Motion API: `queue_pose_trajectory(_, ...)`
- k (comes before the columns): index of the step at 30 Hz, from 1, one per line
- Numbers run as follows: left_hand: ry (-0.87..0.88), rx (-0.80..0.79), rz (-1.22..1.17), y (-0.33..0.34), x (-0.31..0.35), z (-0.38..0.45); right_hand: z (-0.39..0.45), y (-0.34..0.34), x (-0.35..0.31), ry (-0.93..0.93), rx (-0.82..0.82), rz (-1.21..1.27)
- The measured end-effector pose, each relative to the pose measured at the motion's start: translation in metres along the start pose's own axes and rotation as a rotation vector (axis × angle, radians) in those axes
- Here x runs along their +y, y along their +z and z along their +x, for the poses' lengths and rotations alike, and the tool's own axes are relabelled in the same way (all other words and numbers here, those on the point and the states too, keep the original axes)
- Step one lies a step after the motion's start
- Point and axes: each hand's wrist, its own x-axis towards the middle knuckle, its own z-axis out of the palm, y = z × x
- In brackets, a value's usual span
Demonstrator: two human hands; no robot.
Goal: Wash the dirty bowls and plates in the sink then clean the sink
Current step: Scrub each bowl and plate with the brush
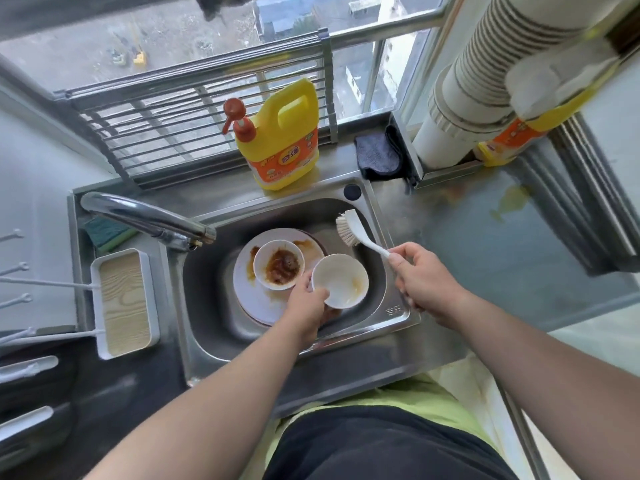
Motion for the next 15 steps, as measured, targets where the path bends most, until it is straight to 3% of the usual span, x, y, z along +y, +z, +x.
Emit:
queue_pose_trajectory(5, -0.078, 0.07, 0.328, 0.012, -0.033, 0.037, -0.007, -0.018, 0.0, 0.024, -0.034, -0.012)
queue_pose_trajectory(10, 0.1, 0.067, 1.049, 0.02, -0.027, 0.045, -0.007, -0.017, 0.01, 0.001, -0.072, -0.035)
queue_pose_trajectory(12, 0.111, 0.035, 1.161, 0.022, -0.024, 0.045, -0.006, -0.017, 0.013, 0.005, -0.102, -0.043)
queue_pose_trajectory(15, 0.09, 0.055, 1.107, 0.019, -0.014, 0.042, -0.003, -0.014, 0.012, 0.013, -0.125, -0.024)
